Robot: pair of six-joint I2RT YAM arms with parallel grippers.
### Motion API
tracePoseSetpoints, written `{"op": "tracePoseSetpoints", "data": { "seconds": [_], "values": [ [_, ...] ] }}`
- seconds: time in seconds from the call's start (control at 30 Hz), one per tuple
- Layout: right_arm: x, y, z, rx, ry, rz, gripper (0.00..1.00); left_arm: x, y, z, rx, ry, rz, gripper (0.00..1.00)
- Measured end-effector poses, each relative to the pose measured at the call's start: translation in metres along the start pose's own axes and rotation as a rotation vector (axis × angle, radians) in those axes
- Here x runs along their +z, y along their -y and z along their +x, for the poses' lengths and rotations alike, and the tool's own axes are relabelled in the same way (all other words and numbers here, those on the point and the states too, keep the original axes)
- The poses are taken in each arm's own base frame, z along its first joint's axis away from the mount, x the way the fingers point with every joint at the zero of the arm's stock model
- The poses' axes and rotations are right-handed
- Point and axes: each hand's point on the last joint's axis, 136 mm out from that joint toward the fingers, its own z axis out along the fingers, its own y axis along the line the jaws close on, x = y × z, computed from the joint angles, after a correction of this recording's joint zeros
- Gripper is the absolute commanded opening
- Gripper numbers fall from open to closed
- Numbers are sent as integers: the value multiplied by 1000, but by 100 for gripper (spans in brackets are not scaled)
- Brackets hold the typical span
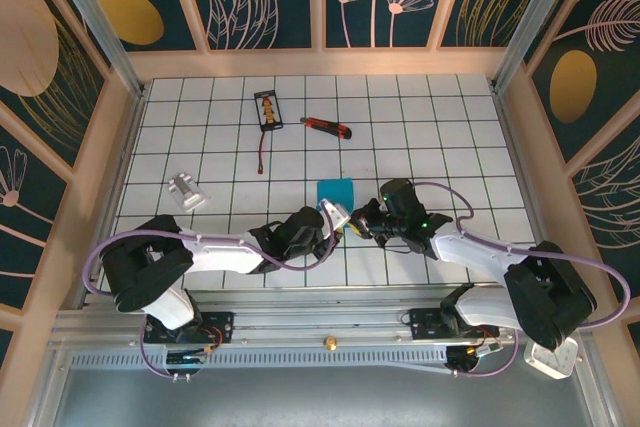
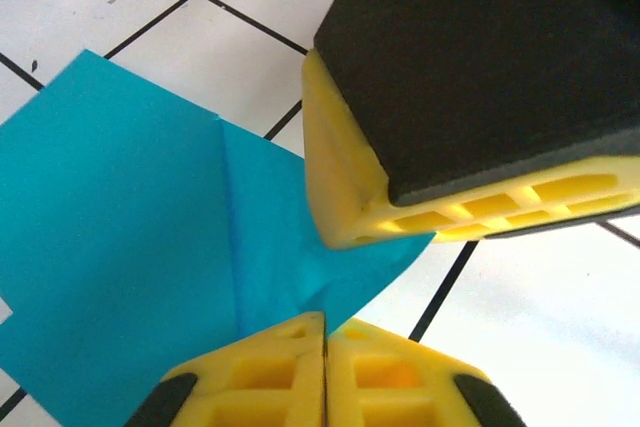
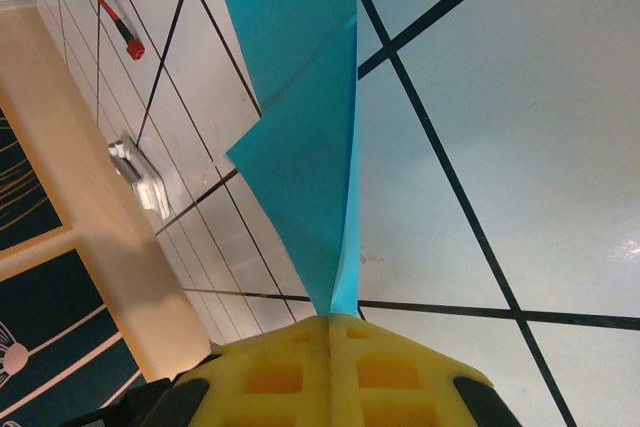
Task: Fold a paper plane with a square sheet of paper (pick it up from the middle)
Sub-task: Turn over the paper at the center of the table.
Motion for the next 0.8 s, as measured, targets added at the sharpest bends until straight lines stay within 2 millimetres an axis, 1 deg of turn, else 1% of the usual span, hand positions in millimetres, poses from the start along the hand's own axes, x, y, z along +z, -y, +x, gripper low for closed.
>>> {"op": "tracePoseSetpoints", "data": {
  "seconds": [0.1,0.2,0.3,0.4,0.47,0.53,0.57,0.6,0.67,0.73,0.8],
  "values": [
    [-2,-1,-5,7,6,-6,18,0,0,-2,-12,5,-1,0],
    [-9,-7,-17,13,32,-21,23,-2,0,-5,-28,14,0,0],
    [-29,-25,-39,-7,93,-69,27,-10,0,-18,-68,54,0,0],
    [-65,-56,-74,-61,206,-142,30,-25,1,-45,-158,138,22,0],
    [-91,-76,-98,-118,290,-179,31,-37,0,-72,-278,227,74,0],
    [-111,-91,-116,-178,354,-193,31,-48,-9,-97,-413,324,129,0],
    [-116,-96,-121,-208,373,-192,31,-52,-14,-107,-480,367,150,0],
    [-121,-100,-125,-246,386,-185,31,-56,-21,-115,-559,409,176,0],
    [-120,-105,-127,-308,387,-165,31,-60,-30,-120,-694,463,218,0],
    [-115,-101,-128,-347,375,-140,32,-61,-33,-116,-804,489,253,0],
    [-108,-94,-128,-367,349,-114,32,-59,-37,-102,-914,488,267,0]
  ]
}}
